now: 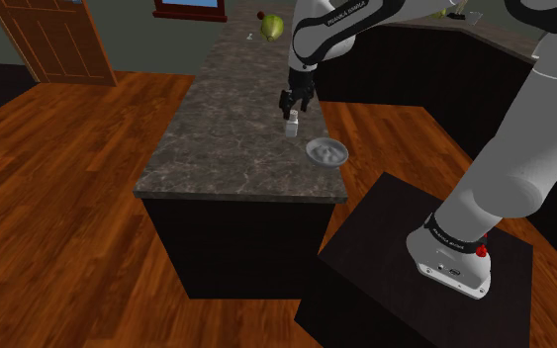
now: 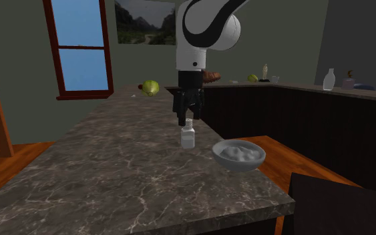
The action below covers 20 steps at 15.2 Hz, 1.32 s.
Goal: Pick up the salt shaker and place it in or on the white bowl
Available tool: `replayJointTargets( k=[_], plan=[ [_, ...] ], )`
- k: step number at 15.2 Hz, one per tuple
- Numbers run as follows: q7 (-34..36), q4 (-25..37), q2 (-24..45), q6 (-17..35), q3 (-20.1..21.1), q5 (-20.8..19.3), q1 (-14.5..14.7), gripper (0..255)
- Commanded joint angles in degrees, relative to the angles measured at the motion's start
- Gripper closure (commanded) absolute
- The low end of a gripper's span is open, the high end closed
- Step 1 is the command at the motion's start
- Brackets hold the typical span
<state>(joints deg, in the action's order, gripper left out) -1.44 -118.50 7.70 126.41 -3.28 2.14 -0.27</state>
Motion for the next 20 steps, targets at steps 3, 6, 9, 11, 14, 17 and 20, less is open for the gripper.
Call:
replayJointTargets(
  k=[3, 6, 9, 11, 14, 17, 20],
  plan=[
    [0.0, 0.0, 0.0, 0.0, 0.0, 0.0, 0.0, 255],
    [0.0, 0.0, 0.0, 0.0, 0.0, 0.0, 0.0, 255],
    [0.0, 0.0, 0.0, 0.0, 0.0, 0.0, 0.0, 255],
    [0.0, 0.3, -0.4, -0.7, 0.0, 0.0, 0.0, 255],
    [0.2, 1.4, -1.4, -2.8, 0.0, -0.2, 0.0, 255],
    [0.3, 2.6, -2.4, -5.0, 0.0, -0.3, 0.0, 255],
    [0.4, 4.0, -3.2, -7.2, -0.1, -0.4, 0.0, 255]
  ],
)
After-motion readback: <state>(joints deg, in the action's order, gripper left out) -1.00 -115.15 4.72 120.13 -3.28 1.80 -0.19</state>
